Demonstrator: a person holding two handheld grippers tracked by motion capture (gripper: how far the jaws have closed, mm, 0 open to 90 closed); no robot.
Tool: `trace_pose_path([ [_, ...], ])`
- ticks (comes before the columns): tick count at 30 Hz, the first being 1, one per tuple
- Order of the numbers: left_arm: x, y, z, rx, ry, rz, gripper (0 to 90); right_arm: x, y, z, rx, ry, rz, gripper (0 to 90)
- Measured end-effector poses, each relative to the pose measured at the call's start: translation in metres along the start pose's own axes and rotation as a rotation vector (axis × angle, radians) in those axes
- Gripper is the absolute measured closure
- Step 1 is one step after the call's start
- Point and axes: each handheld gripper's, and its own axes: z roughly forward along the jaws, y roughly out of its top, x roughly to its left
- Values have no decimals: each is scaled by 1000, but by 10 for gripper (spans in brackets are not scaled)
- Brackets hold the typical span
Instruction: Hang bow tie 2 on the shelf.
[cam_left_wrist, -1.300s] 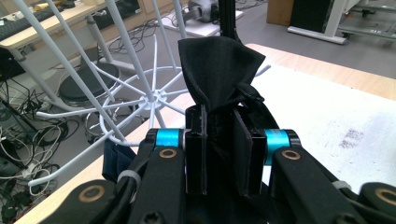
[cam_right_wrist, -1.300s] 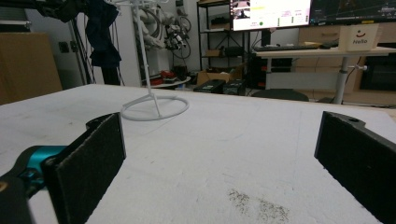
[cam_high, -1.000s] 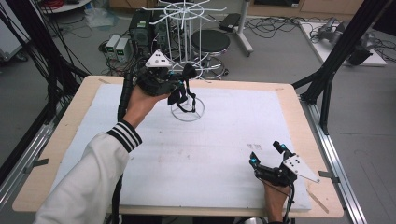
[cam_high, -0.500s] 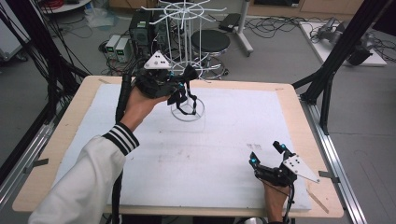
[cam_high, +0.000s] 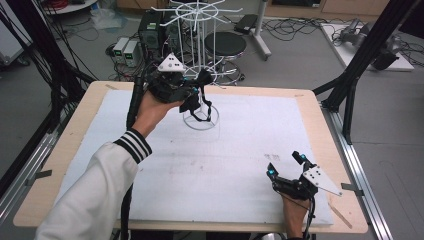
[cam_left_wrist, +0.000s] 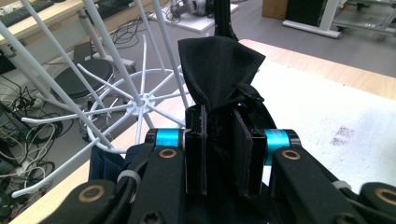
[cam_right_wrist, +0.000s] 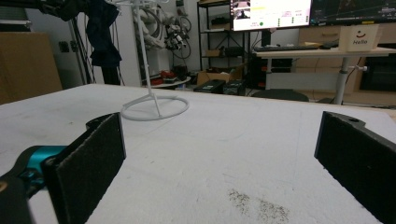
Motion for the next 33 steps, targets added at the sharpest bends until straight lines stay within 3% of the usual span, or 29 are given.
trace_pose_path([
  [17, 10, 2, 18, 62, 6, -18, 759, -1, 0, 1, -3, 1, -4, 10],
  [30, 13, 0, 24, 76, 5, -35, 751, -1, 0, 1, -2, 1, -4, 10],
  [33, 13, 0, 25, 78, 10, -50, 708, -1, 0, 1, 1, 1, -6, 10],
])
